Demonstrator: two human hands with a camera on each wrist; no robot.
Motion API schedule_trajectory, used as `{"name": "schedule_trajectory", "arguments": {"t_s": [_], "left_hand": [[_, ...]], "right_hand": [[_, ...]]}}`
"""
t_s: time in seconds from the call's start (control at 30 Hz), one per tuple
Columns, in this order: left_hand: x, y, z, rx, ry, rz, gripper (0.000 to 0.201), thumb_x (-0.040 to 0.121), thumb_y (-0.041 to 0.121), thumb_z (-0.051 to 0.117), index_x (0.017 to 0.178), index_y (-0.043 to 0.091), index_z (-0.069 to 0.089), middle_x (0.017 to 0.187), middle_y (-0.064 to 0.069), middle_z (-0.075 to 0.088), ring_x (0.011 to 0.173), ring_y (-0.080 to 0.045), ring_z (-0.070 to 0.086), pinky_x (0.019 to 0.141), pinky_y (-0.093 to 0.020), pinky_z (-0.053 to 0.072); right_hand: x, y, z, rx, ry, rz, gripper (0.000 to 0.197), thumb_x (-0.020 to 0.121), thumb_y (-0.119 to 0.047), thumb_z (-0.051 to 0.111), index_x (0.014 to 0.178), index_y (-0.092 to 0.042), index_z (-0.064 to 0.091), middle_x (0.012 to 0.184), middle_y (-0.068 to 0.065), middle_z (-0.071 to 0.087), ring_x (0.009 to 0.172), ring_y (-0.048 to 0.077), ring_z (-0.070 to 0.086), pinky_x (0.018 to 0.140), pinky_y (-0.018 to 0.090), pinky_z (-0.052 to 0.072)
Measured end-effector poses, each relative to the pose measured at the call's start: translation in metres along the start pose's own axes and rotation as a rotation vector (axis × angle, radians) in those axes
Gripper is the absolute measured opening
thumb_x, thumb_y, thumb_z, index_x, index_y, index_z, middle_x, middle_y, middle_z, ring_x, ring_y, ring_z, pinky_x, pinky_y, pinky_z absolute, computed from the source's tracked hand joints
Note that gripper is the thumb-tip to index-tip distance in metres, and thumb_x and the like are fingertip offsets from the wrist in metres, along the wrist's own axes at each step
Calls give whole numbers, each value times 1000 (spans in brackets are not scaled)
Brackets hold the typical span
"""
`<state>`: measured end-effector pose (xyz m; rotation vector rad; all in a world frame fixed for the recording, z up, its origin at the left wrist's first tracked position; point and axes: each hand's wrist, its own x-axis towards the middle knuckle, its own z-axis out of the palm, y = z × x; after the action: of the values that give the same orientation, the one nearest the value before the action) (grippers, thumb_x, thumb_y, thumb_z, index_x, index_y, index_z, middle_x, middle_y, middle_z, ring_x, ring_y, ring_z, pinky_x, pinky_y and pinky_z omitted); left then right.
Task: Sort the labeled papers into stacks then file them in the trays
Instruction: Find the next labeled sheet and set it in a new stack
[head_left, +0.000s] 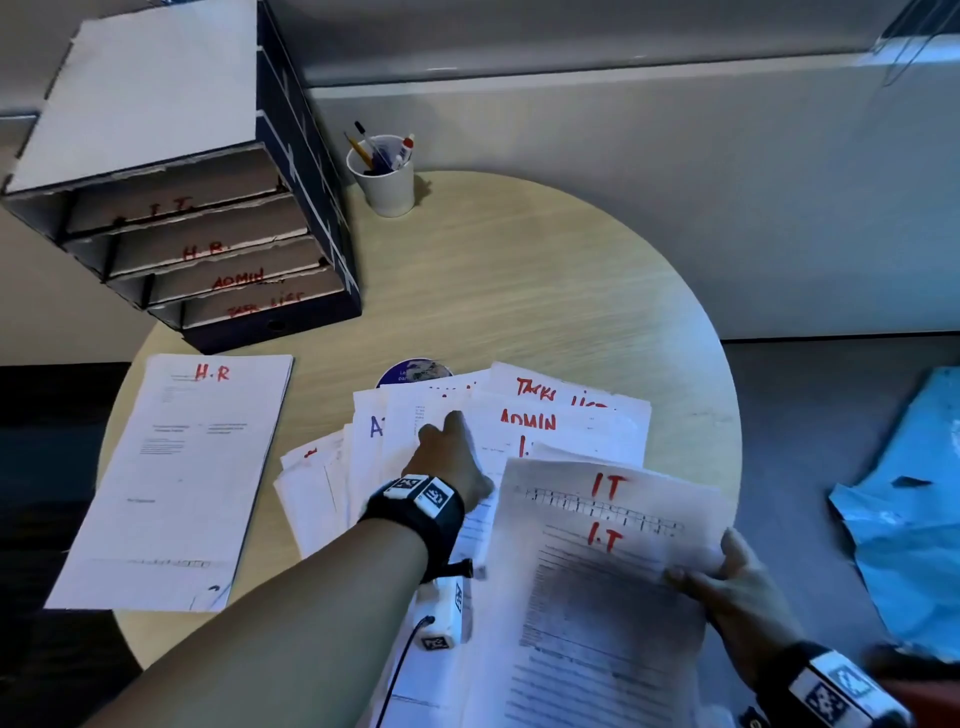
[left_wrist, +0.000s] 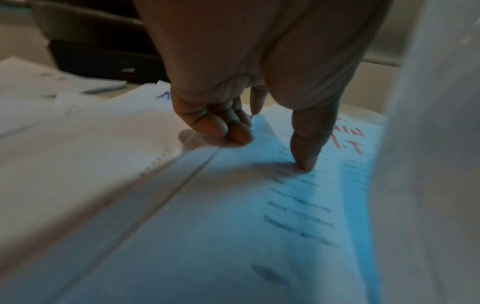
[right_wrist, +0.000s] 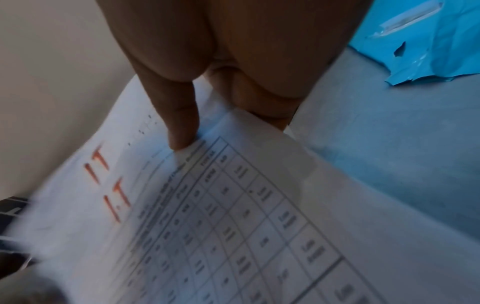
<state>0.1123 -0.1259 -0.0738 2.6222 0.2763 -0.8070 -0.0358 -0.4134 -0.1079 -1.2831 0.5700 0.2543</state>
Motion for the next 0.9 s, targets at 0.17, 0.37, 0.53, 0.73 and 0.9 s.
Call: {"name": "schedule_trajectory", "arguments": {"t_s": [0.17, 0.37, 0.53, 0.73, 0.9], "left_hand": [[-1, -13, 5, -37, 70, 40, 30, 86, 26, 62, 111, 27, 46, 104, -6, 64, 93, -32, 61, 84, -42, 55], [-11, -21, -4, -290, 67, 244, 11, 95, 29, 60, 96, 19, 63, 95, -1, 57, 89, -24, 57, 76, -28, 45], [-59, -32, -19, -694, -304, 402, 8, 95, 7, 62, 101, 9, 67, 109, 2, 74, 103, -15, 67, 92, -33, 55], [-71, -41, -26, -1081, -552, 224, 32, 90, 22, 62, 118, 6, 66, 123, -11, 69, 111, -35, 64, 98, -50, 47], [-19, -25, -33, -239, 106, 263, 34, 95, 33, 58, 128, 27, 59, 144, 3, 52, 125, -19, 51, 101, -31, 40]], "right_hand": [[-3, 4, -4, -114, 8, 36, 65, 37, -20, 95, 93, 5, 72, 96, 26, 73, 81, 28, 71, 68, 27, 60], [-9, -2, -3, -115, -71, -3, 69, 26, -25, 98, 87, 0, 76, 91, 25, 73, 80, 26, 69, 71, 28, 57], [-5, -9, 11, 2, -130, -52, 61, 57, 4, 84, 115, 3, 66, 115, 17, 70, 104, 24, 66, 87, 27, 55], [-6, -17, 40, -94, -63, -72, 26, 48, -6, 91, 67, 0, 74, 87, 21, 74, 82, 28, 70, 71, 26, 58], [-12, -16, 30, -70, -59, -48, 28, 57, 9, 82, 77, 19, 64, 83, 34, 68, 72, 24, 69, 63, 22, 55]]}}
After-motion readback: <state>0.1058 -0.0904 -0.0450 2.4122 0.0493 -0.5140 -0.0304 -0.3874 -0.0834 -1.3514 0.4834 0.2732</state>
